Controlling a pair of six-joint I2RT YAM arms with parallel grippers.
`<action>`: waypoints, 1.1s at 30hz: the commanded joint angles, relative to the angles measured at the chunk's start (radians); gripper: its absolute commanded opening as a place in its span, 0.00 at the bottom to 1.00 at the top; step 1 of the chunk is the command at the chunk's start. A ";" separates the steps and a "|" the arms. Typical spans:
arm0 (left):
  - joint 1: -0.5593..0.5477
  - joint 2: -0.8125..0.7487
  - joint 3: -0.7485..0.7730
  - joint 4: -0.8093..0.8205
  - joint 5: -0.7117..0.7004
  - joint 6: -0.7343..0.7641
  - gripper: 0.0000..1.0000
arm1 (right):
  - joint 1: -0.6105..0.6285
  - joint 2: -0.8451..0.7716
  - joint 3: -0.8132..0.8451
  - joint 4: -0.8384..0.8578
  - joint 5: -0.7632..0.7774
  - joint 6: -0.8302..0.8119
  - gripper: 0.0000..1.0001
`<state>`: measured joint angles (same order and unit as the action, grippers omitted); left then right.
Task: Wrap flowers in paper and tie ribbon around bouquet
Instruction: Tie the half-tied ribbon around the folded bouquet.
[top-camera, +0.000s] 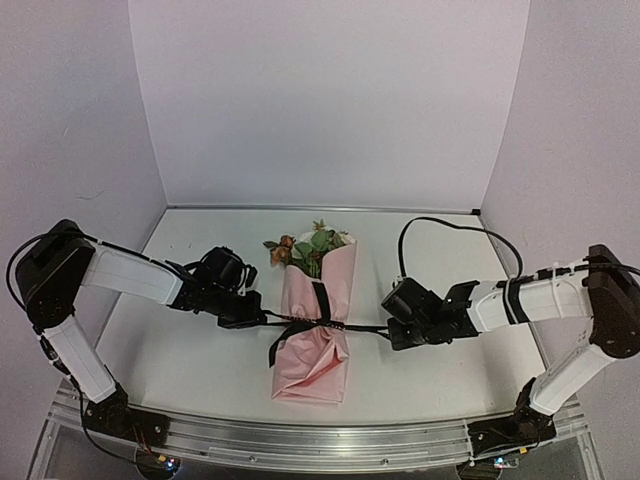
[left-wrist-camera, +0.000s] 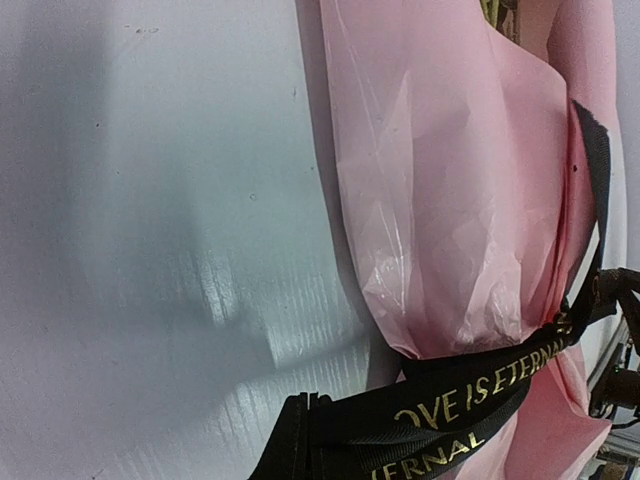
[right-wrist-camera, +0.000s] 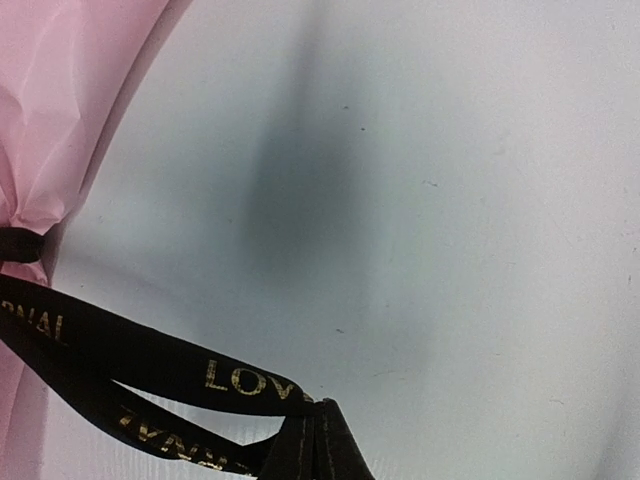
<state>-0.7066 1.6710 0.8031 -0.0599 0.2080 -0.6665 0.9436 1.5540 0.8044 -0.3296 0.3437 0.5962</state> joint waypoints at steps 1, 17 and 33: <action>0.041 -0.021 -0.017 -0.025 -0.032 -0.026 0.00 | -0.009 -0.053 -0.048 -0.071 0.181 0.030 0.00; 0.177 0.006 -0.050 -0.049 0.020 -0.059 0.00 | -0.100 -0.121 -0.170 -0.081 0.187 0.130 0.00; 0.337 0.003 -0.113 -0.011 0.122 -0.079 0.00 | -0.213 -0.245 -0.300 -0.114 0.178 0.226 0.00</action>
<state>-0.5173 1.6714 0.7534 0.0289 0.5056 -0.7281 0.8264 1.3442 0.5871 -0.1503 0.2878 0.7862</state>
